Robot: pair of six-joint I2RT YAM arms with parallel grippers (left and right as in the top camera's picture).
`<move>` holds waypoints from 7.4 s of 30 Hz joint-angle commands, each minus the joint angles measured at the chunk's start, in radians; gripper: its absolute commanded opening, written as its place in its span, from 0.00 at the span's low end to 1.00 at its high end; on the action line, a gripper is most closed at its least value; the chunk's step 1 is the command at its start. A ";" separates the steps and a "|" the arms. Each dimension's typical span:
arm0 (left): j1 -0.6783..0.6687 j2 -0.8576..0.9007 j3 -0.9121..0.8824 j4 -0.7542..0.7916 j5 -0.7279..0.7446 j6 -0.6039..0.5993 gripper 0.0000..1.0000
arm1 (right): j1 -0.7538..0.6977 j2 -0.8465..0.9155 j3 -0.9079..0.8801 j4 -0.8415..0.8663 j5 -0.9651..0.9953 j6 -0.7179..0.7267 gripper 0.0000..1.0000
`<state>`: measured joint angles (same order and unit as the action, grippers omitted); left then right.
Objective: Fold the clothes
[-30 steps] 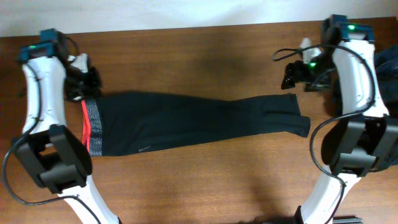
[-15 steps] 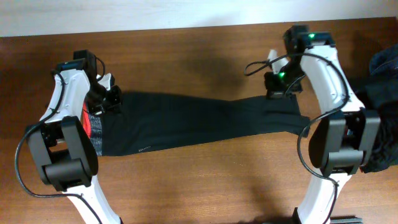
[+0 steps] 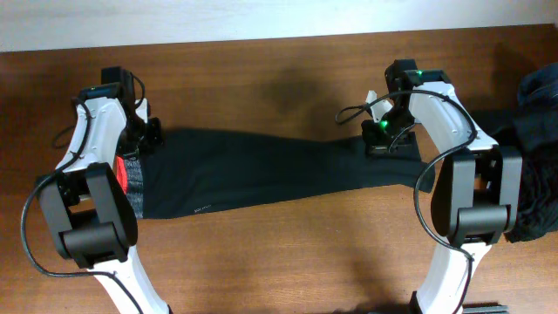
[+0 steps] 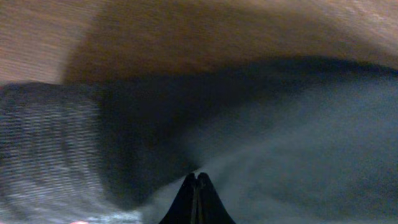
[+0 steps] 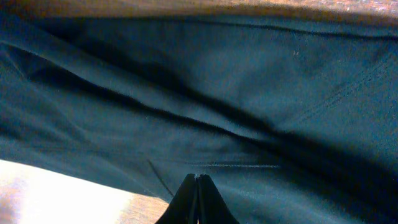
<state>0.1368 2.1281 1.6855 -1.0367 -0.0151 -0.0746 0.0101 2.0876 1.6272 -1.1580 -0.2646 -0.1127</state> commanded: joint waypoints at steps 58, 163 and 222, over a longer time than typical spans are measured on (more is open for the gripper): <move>-0.040 0.067 0.074 -0.117 0.035 -0.026 0.00 | 0.003 -0.017 -0.153 0.092 -0.027 0.016 0.54; 0.030 0.067 -0.142 0.113 -0.034 -0.026 0.99 | -0.252 -0.017 -0.090 0.082 0.118 0.169 0.04; 0.030 0.067 -0.142 0.113 -0.034 -0.026 0.99 | -0.206 -0.021 0.140 -0.235 -0.074 -0.064 0.46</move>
<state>0.1524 2.1674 1.5734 -0.9257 -0.0151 -0.1020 -0.2283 2.0857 1.7523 -1.3949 -0.2913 -0.1688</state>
